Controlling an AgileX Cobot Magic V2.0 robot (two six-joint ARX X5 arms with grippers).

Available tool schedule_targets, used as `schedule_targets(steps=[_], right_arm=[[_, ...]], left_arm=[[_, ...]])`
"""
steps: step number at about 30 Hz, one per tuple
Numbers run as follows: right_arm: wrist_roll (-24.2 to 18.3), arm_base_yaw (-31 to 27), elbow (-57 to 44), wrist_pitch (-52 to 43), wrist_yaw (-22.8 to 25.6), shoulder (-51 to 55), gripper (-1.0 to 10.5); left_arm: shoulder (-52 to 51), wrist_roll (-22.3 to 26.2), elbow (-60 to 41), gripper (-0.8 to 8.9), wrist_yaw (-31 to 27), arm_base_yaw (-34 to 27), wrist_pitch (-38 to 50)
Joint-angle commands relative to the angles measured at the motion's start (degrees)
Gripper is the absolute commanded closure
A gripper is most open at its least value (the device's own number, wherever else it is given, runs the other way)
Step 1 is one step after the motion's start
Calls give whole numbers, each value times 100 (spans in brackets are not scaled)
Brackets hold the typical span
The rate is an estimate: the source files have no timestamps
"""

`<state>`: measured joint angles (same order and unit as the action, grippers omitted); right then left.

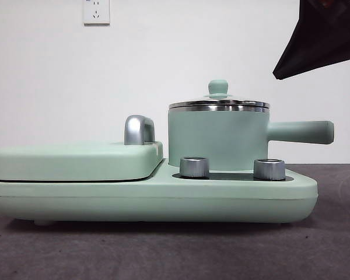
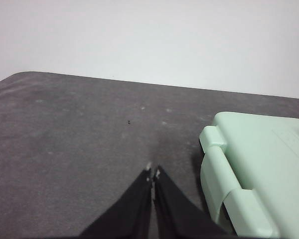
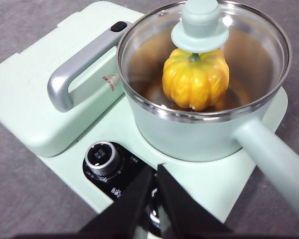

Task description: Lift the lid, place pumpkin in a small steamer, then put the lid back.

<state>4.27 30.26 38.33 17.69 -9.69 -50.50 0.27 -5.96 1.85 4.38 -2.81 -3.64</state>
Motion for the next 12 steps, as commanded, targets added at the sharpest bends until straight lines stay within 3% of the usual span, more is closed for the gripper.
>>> schedule_targets(steps=[1, 4, 12], right_arm=[[-61, 24, 101, -168, 527, -22, 933], [-61, 24, 101, -166, 918, 61, 933], [-76, 22, 101, -94, 970, 293, 933]], left_arm=[[-9, 35, -111, 806, -11, 4, 52], [-9, 37, -111, 806, -11, 4, 52], [-9, 37, -111, 807, -11, 4, 55]])
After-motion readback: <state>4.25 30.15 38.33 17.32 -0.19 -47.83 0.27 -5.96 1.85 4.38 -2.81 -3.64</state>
